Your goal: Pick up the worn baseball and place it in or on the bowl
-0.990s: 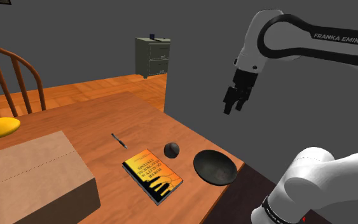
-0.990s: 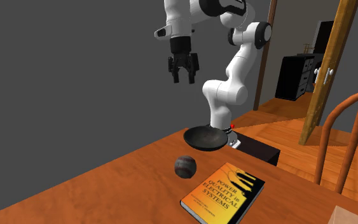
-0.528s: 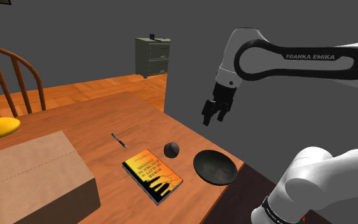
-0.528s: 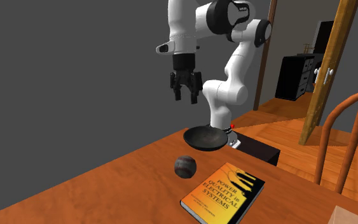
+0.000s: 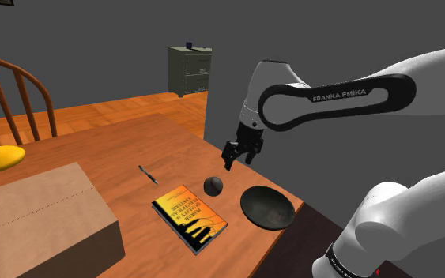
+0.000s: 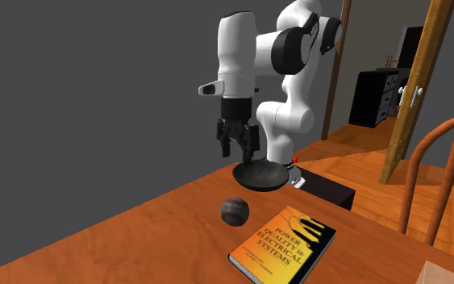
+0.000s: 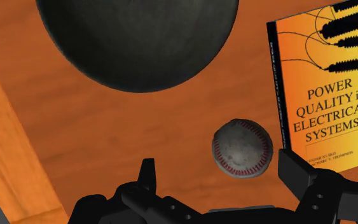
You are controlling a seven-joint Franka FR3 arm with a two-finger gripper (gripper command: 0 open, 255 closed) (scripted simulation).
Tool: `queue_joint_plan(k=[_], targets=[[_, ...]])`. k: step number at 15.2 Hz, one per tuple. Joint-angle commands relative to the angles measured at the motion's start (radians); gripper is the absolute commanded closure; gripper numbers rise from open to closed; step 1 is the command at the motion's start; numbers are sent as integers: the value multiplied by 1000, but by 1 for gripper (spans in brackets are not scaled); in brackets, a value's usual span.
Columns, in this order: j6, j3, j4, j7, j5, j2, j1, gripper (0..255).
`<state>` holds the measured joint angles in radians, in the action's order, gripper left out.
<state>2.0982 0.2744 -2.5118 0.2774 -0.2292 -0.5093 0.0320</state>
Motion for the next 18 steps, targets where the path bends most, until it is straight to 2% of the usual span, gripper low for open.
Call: queue_joint_plan(k=[1,6,13,18], targets=[[79,42,12,47,3,72,-2,0],[234,128,61,167,54,243,-22,0],[339,145,30,187,77,319,-29,0],[348,147,28,189,80,326,-29,0]])
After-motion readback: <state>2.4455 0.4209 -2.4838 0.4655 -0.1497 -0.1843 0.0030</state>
